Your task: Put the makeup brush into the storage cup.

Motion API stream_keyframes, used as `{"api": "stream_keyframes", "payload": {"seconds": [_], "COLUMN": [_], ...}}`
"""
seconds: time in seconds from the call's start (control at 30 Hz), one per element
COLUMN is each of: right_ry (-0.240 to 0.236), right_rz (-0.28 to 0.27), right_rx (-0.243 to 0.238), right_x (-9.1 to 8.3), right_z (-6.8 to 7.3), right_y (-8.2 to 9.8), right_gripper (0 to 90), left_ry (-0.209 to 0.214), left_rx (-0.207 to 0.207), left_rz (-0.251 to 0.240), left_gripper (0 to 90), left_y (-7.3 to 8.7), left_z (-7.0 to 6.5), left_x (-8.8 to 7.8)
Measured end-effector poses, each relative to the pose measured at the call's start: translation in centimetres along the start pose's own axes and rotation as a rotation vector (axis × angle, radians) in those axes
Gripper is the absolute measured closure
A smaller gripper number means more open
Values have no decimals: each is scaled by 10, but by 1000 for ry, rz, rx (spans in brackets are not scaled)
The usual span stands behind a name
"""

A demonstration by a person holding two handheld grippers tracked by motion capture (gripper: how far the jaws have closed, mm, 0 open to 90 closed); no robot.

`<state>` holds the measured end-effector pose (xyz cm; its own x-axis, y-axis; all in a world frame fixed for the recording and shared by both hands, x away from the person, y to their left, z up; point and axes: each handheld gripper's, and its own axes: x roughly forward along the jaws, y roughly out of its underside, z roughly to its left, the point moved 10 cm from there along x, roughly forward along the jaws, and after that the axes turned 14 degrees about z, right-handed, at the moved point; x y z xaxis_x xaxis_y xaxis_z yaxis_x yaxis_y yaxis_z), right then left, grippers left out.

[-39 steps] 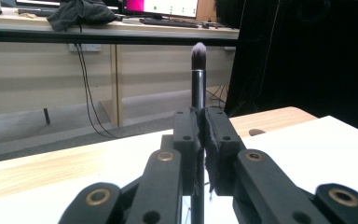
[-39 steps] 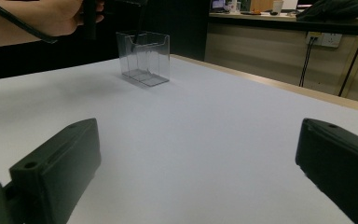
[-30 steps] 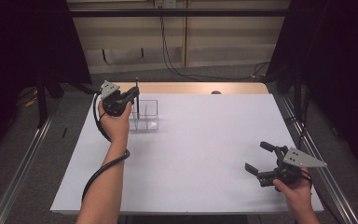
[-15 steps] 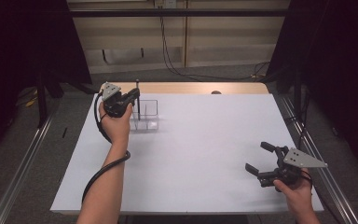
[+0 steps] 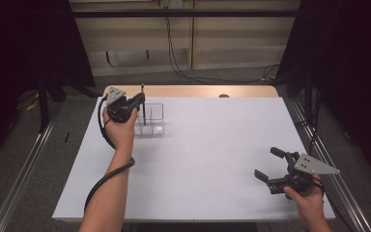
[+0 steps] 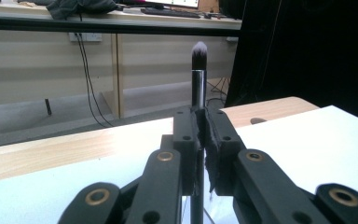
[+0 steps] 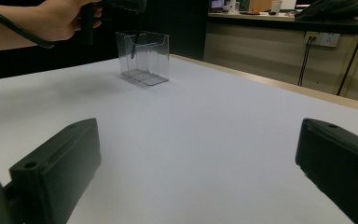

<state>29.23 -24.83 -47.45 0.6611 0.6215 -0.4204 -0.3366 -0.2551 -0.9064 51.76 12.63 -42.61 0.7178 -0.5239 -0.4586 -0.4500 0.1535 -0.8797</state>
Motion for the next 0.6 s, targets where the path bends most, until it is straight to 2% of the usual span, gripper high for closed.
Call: {"api": "stream_keyframes", "payload": {"seconds": [0.6], "right_ry": [0], "right_rz": [1], "right_rx": [-2], "right_x": [1], "right_z": [0], "right_y": [-1], "right_gripper": [0], "left_ry": [5], "left_rx": [-5], "left_rz": [5], "left_gripper": [825], "left_y": [5], "left_z": [1], "left_x": [-1]}}
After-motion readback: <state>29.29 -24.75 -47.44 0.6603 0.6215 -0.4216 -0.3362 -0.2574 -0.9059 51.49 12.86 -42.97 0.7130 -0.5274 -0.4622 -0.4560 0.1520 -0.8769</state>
